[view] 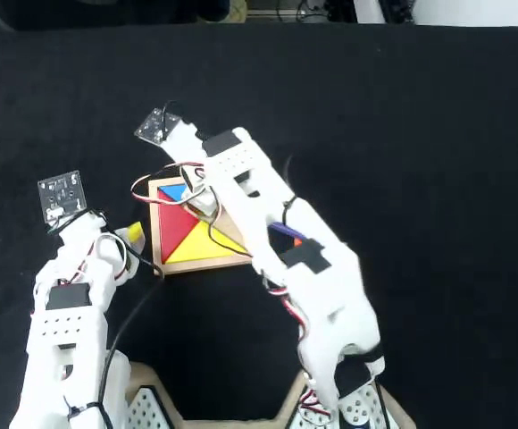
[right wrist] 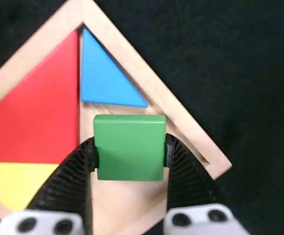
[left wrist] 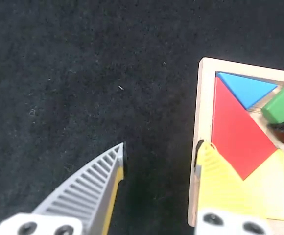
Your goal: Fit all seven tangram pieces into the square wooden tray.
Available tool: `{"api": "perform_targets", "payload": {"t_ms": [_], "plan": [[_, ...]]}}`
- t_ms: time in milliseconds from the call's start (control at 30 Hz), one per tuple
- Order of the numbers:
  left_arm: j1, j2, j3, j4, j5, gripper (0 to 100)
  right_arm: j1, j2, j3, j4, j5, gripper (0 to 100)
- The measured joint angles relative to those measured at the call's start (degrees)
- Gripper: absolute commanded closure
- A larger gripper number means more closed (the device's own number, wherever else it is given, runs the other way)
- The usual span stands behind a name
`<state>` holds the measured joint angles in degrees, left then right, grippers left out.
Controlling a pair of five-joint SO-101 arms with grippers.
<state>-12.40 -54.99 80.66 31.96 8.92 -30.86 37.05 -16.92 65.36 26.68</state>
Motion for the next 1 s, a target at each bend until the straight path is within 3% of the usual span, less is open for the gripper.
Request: {"api": "perform_targets", "payload": {"t_ms": [300,533,933,1000], "plan": [[0.0,0.0,0.0,0.0,0.0,75,-1.1,3.6,-7.1,5.0,0.0,96.0],[0.0,0.0,0.0,0.0,0.0,75,-1.8,3.6,-7.1,7.6,0.1,78.2],[0.0,0.0,0.0,0.0,0.0,75,-3.0,1.2,-8.9,16.5,4.3,78.3],[0.0,0.0,0.0,0.0,0.0,75,-3.0,-0.7,-8.9,17.0,4.6,83.6]]}}
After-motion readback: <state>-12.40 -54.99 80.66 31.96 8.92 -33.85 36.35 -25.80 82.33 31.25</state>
